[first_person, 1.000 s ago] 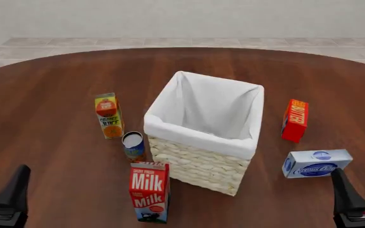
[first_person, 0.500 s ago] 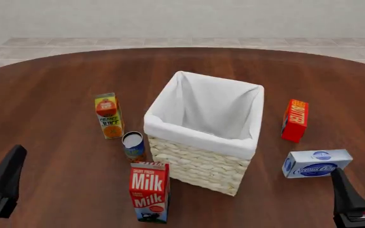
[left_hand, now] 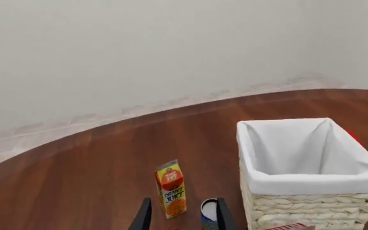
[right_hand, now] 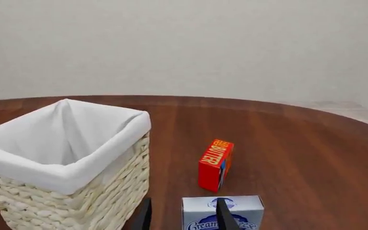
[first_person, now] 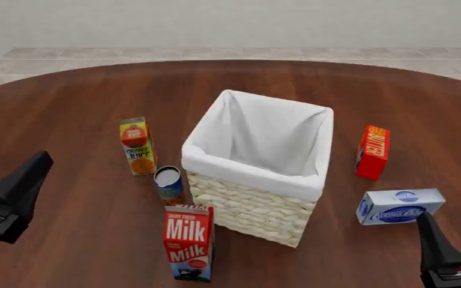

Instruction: Pick up the alphabet soup and the tomato sauce, and put them in the basket.

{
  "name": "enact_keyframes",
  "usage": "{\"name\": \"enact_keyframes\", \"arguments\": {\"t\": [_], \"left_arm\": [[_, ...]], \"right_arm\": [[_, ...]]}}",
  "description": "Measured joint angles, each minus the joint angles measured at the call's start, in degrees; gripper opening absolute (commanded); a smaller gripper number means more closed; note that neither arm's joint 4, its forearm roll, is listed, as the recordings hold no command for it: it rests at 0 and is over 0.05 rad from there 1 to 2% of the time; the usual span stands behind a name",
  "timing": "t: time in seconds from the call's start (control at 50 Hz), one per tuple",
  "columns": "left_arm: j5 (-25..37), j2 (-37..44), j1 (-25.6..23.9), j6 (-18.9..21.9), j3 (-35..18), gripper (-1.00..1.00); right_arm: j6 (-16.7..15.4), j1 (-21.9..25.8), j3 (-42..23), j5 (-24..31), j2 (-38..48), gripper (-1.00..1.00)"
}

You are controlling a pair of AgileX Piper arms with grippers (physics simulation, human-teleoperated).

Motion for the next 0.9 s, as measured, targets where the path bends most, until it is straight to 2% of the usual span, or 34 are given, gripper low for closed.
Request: {"name": "enact_keyframes", "arguments": {"t": [0.22, 0.54, 0.78, 0.9], "left_arm": [[1.54, 7.03, -1.86, 3.42, -4.0, 1.0], [3.64, 14.55, -1.57, 8.8, -9.47, 1.0], [6.46, 19.77, -1.78, 10.35, -13.56, 1.0], [8.45, 22.66, -2.42, 9.58, -15.39, 1.0]], "right_arm": [[0.06, 0.23, 0.01, 0.07, -0.02, 1.0], [0.22, 0.42, 0.01, 0.11, -0.02, 1.0], [0.23, 0.63, 0.02, 0.16, -0.05, 1.0], [0.19, 0.78, 0.03, 0.14, 0.0, 1.0]]}}
